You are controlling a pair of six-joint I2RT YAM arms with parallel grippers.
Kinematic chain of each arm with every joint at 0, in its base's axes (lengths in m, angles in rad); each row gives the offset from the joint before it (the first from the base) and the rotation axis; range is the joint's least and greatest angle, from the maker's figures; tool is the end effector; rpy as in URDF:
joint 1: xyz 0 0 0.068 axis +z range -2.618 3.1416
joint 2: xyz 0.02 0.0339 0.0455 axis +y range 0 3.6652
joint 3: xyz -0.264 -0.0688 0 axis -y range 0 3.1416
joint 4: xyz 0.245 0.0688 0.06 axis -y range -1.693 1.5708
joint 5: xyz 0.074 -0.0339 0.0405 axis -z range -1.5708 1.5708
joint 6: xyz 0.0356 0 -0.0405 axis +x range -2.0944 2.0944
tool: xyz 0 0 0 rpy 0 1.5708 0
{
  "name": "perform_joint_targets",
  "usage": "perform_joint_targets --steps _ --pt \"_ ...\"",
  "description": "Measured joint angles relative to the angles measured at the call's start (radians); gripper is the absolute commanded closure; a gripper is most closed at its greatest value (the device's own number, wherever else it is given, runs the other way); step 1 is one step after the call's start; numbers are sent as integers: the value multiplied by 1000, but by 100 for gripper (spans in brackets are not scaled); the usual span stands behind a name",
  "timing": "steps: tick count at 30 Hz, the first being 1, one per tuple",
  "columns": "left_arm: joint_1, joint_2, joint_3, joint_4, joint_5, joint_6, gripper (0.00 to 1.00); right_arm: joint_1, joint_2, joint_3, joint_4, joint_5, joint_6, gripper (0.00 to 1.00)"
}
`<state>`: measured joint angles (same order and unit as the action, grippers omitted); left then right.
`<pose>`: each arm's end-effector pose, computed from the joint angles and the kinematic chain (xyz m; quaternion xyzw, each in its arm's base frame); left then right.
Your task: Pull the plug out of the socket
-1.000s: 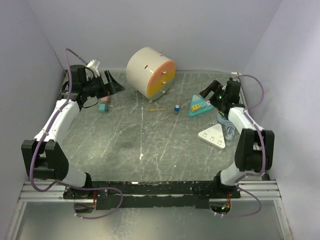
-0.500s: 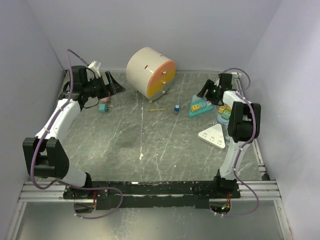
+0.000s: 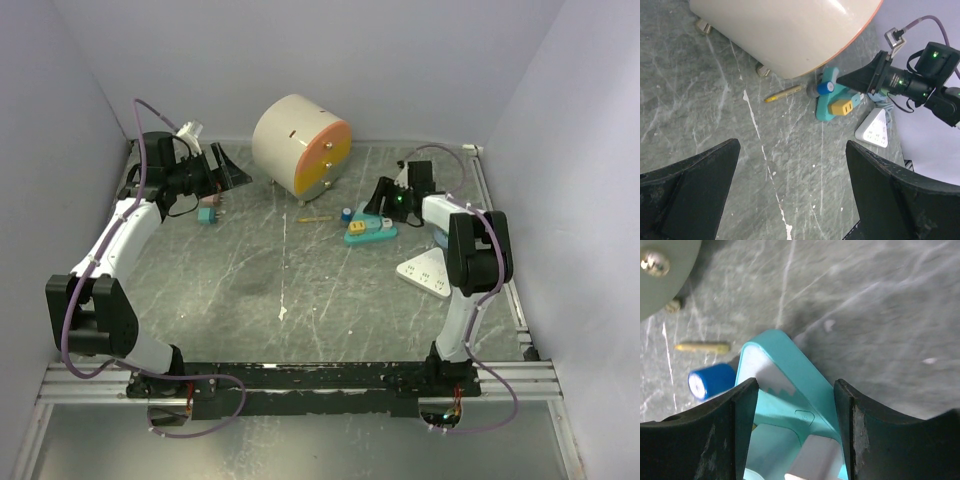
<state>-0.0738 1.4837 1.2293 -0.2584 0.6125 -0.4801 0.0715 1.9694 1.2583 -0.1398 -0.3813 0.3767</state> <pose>0.3367 -0.0454 0.3223 -0.0171 0.8369 -0.3819 0.3917 0.4158 0.0431 0.1619 0.0737 0.9184 0.2498 0.2978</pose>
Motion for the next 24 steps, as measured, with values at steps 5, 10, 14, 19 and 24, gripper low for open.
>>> perform_joint_targets --steps 5,10,14,19,24 --pt "-2 0 0 0 2 0 1 75 -36 -81 60 -23 -10 39" --pt "-20 2 0 0 0 1 1 128 -51 -134 122 -60 -27 40" --pt "-50 9 0 -1 -5 6 1 181 -65 -161 143 -78 -61 40" --pt "-94 18 0 -3 -21 29 1 248 -65 -166 148 -120 -101 41" --pt "-139 37 0 -2 -25 58 1 326 -63 -166 142 -167 -137 37"
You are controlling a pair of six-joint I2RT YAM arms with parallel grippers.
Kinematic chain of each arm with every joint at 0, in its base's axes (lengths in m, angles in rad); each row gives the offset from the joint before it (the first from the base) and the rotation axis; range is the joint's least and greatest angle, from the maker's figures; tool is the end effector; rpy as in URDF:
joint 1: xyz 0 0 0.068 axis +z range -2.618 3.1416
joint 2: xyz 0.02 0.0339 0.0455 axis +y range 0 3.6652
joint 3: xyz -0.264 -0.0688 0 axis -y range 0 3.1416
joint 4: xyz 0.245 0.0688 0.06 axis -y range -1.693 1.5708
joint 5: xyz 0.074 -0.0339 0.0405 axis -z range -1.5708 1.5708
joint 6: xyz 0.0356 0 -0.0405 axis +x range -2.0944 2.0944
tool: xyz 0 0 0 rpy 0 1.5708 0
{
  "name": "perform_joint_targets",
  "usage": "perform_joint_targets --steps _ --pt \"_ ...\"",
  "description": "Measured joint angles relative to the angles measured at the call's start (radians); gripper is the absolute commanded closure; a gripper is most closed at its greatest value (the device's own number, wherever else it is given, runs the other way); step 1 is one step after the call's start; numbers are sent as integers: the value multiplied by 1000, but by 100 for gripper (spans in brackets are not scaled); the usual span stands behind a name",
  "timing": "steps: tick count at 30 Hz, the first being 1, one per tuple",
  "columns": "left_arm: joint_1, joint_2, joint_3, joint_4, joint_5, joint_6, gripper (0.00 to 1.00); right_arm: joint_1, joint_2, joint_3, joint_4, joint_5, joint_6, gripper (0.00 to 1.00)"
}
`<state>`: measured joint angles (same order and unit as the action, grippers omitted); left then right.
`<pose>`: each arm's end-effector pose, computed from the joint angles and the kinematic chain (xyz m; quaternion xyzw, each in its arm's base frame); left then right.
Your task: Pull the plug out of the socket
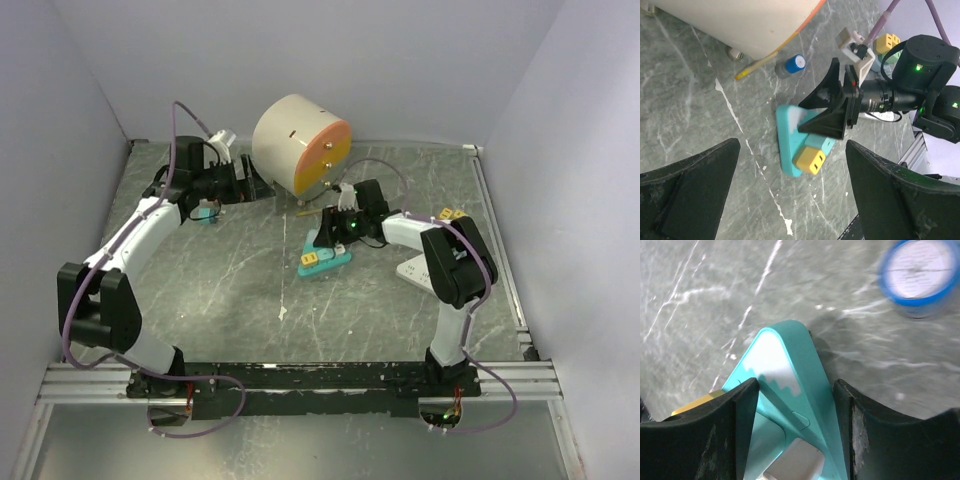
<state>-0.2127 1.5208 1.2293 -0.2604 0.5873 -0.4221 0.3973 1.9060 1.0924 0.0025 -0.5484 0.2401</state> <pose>0.3350 -0.0925 0.3099 0.0531 0.8458 -0.3858 0.3646 0.3530 0.1683 0.1503 -0.1703 0.8834 0.3506 0.2602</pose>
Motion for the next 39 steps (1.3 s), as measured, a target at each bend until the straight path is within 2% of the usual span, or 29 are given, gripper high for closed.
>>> perform_joint_targets --steps 6,12,18,21,26,32,39 --pt "-58 25 0 -5 -34 43 1 38 -20 -29 -14 -38 17 29" --pt "-245 22 -18 -16 -148 97 1 -16 -192 -110 -36 -39 57 16" --pt "-382 -19 -154 -23 -220 105 1 -223 -348 -272 99 -144 162 16" --pt "-483 -12 -153 -54 -306 141 1 -244 -351 -329 143 -161 204 17" --pt "-651 84 -58 -148 -470 232 3 -233 -345 -367 192 -191 248 18" --pt "-701 152 -13 -188 -634 303 9 -233 -338 -373 238 -203 276 18" --pt "-733 254 17 -237 -730 332 26 -229 -332 -377 269 -203 288 19"
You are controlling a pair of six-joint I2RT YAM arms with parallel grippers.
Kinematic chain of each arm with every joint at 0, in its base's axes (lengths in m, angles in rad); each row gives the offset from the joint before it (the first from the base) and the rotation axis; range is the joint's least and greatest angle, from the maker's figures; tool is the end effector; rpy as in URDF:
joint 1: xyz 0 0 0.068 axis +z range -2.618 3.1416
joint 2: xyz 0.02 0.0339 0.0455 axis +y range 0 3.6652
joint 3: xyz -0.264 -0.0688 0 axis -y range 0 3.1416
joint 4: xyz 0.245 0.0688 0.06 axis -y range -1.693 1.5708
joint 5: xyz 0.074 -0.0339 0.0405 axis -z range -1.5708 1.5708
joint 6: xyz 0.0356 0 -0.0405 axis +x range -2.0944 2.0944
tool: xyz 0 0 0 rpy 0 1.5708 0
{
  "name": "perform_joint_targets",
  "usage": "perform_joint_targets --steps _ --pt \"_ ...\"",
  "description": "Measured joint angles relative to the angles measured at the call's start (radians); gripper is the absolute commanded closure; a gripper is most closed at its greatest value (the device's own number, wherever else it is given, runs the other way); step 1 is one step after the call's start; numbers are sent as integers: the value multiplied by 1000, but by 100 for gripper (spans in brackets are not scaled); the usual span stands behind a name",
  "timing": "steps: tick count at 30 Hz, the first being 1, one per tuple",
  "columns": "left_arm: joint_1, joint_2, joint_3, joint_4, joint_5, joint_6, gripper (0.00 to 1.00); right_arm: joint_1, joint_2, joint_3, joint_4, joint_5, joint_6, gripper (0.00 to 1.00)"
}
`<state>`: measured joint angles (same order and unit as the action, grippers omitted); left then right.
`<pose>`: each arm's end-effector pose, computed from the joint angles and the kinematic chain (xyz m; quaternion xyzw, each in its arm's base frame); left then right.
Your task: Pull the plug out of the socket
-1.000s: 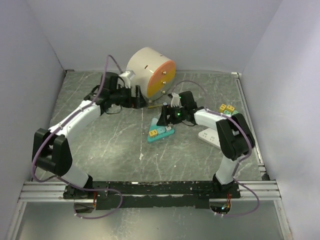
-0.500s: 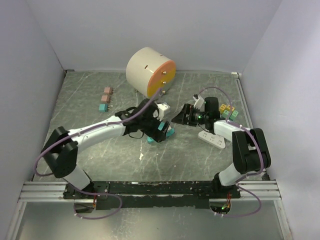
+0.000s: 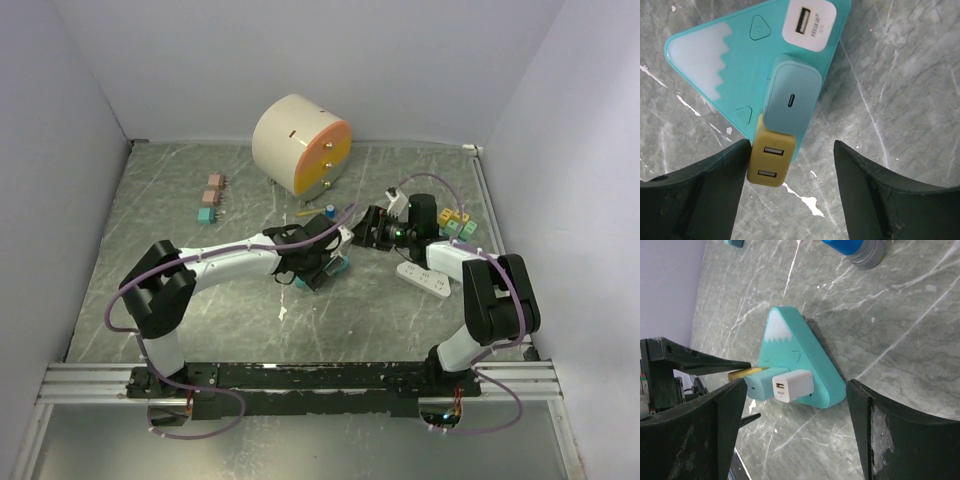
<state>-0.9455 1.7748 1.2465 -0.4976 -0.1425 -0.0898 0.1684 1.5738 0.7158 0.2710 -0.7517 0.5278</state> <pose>0.2218 -0.2986 0.2069 0.3812 0.8820 -0.0732 0.2672 0.3012 0.0759 0.1760 -0.0240 0.8377 0.4540 0.3026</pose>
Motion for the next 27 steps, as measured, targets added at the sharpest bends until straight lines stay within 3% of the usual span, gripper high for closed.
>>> perform_joint_targets --steps 9,15,27 --pt "-15 12 3 -21 -84 -21 59 20 12 -1 -1 13 0 19" --pt "10 2 -11 -6 -77 -80 93 20 11 -16 1 28 8 20" --pt "165 -81 -135 138 168 -241 93 61 93 -26 61 -5 35 28"
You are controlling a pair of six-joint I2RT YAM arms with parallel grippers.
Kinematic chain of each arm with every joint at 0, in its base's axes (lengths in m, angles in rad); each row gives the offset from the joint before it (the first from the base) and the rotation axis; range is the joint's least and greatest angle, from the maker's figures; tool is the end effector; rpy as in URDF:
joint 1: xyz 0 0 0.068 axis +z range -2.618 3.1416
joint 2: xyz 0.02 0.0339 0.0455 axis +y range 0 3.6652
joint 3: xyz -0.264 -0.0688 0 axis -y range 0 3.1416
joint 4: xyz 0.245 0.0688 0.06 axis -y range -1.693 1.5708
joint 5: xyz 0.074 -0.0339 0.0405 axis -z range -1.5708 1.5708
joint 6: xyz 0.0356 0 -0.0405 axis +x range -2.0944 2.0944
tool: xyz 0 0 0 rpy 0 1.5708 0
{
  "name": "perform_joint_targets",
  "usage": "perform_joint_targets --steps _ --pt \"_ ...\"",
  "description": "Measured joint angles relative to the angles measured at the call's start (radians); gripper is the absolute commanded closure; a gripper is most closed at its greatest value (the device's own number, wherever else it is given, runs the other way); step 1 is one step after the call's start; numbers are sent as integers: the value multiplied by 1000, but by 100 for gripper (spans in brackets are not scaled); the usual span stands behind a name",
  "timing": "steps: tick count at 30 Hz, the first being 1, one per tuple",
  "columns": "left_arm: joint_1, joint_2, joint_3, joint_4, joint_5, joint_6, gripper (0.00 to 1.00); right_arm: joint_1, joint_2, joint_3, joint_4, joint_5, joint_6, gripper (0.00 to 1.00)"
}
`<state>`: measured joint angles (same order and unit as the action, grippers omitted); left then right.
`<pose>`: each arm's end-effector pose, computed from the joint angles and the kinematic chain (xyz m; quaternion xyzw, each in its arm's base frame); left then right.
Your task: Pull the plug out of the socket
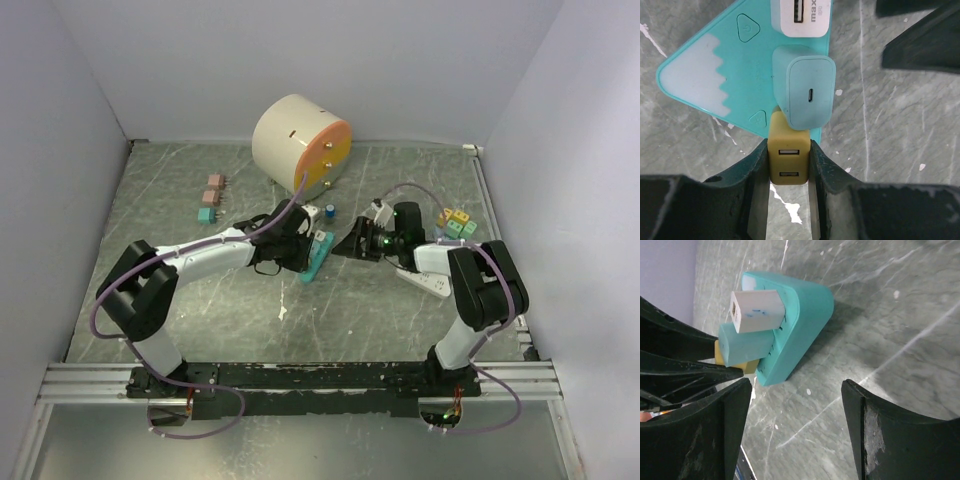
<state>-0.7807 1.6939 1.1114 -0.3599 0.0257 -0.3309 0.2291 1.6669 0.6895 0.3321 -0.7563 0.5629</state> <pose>0.2512 -0.2501 0.2022 0.2159 0.9261 -0.1734 0.2561 0.2982 0.0946 0.1466 -0.0244 0.8474 0.4648 0.2553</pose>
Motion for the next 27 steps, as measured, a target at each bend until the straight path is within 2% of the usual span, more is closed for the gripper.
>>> perform_joint_targets --steps 18,27 --pt "6 -26 -70 112 129 -29 93 20 218 -35 340 -104 186 42" --pt "6 -28 -88 146 147 -32 93 19 245 -76 500 -135 251 63"
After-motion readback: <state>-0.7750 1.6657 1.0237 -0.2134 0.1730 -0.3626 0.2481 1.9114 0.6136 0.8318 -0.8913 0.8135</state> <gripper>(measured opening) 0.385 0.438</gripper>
